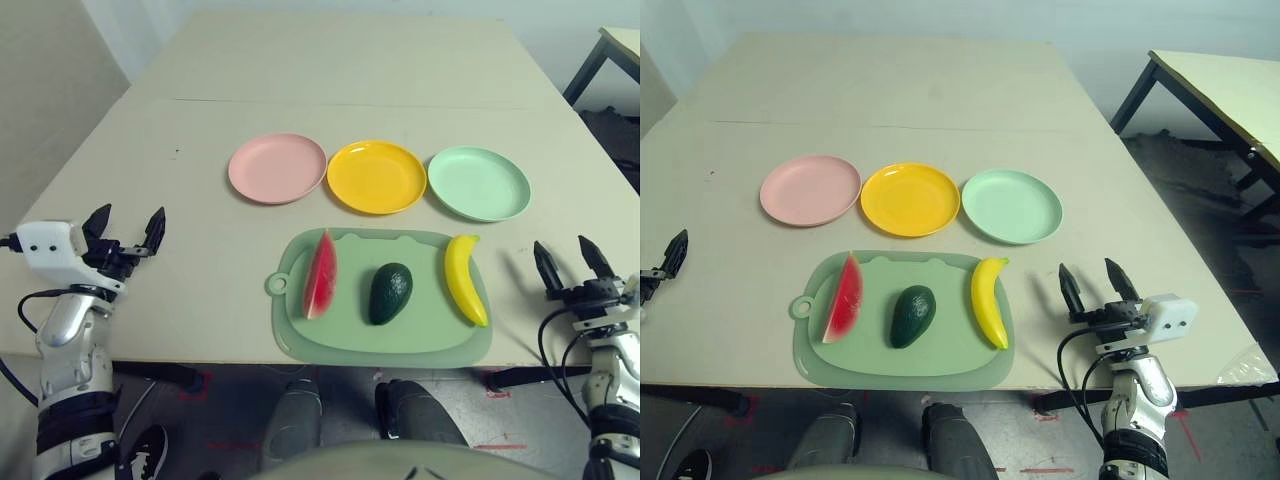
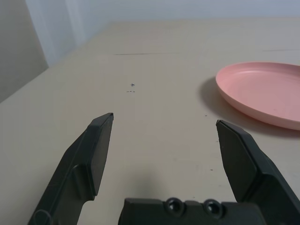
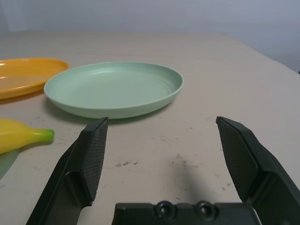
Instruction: Place the fruits into color-matched plates.
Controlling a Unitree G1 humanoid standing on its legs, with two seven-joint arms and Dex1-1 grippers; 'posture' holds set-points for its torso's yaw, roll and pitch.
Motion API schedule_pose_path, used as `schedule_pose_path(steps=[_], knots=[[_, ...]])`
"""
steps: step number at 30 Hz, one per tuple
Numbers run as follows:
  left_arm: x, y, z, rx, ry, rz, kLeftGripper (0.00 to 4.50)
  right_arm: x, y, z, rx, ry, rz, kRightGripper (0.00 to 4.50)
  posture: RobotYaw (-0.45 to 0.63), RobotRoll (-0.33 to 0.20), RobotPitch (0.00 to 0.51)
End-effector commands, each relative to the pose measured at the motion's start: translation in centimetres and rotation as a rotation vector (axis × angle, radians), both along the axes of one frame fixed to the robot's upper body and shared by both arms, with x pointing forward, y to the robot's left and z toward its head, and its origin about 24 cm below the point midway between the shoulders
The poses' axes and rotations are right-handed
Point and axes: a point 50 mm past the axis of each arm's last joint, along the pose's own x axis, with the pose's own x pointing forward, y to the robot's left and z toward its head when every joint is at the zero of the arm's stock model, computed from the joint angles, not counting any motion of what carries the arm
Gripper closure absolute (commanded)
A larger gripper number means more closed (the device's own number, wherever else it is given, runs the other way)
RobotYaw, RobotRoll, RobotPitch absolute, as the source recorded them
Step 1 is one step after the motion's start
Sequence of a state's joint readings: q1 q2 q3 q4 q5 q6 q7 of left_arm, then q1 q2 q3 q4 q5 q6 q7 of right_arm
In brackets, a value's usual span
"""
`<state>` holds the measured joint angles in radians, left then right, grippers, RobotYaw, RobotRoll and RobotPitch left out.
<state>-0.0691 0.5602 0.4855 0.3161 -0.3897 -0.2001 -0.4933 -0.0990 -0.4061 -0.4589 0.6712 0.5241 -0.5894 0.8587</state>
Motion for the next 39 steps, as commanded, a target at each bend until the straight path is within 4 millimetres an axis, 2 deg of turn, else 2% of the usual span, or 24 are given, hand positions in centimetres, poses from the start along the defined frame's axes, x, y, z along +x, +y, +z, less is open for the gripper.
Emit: schedule_pose_path(steps=[1, 12, 15, 18, 21, 25, 27, 32, 35, 39], knots=[[0.6, -0.3, -0.4, 0.0, 0.009, -0.019, 0.01, -0.6, -0.4, -0.2, -0.021, 0.011, -0.012, 0.0, 0.07, 0.0, 0.097], [0.9, -0.6, -0.7, -0.018, 0.011, -0.052, 0.01, -1.0, -0.9, 0.3, -0.038, 0.009, -0.002, 0.0, 0.07, 0.0, 0.108], [0.7, -0.7, -0.9, -0.062, 0.034, -0.117, 0.01, -1.4, -0.8, 0.2, -0.059, 0.016, 0.006, 0.0, 0.05, 0.0, 0.108], [0.4, -1.7, -0.7, -0.059, 0.108, -0.352, 0.01, -2.2, 1.0, 0.0, -0.185, 0.07, 0.145, 0.0, 0.06, 0.0, 0.115], [-0.5, -3.1, -0.4, -0.001, 0.218, -0.602, 0.01, -2.7, 0.9, 0.7, -0.234, 0.088, 0.148, 0.0, 0.06, 0.0, 0.121], [-1.4, -4.4, 0.6, 0.133, 0.375, -0.857, 0.01, -1.8, 0.1, 3.4, -0.448, 0.122, 0.077, 0.0, 0.05, 0.0, 0.127], [-1.4, -4.4, 1.2, 0.184, 0.395, -0.905, 0.01, -1.2, 0.2, 5.1, -0.607, 0.136, 0.123, 0.0, 0.0, 0.0, 0.118], [-1.0, -3.8, 2.7, 0.262, 0.374, -0.931, 0.01, 0.3, 0.9, 10.0, -0.973, 0.129, 0.262, 0.0, -0.04, 0.0, 0.109], [-0.6, -3.8, 3.1, 0.284, 0.344, -0.942, 0.01, 1.8, 2.9, 11.9, -1.133, 0.129, 0.44, 0.0, -0.04, 0.0, 0.103], [-0.2, -4.1, 2.2, 0.297, 0.343, -0.958, 0.01, 3.9, 5.8, 12.7, -1.334, 0.156, 0.69, 0.0, -0.04, 0.0, 0.103]])
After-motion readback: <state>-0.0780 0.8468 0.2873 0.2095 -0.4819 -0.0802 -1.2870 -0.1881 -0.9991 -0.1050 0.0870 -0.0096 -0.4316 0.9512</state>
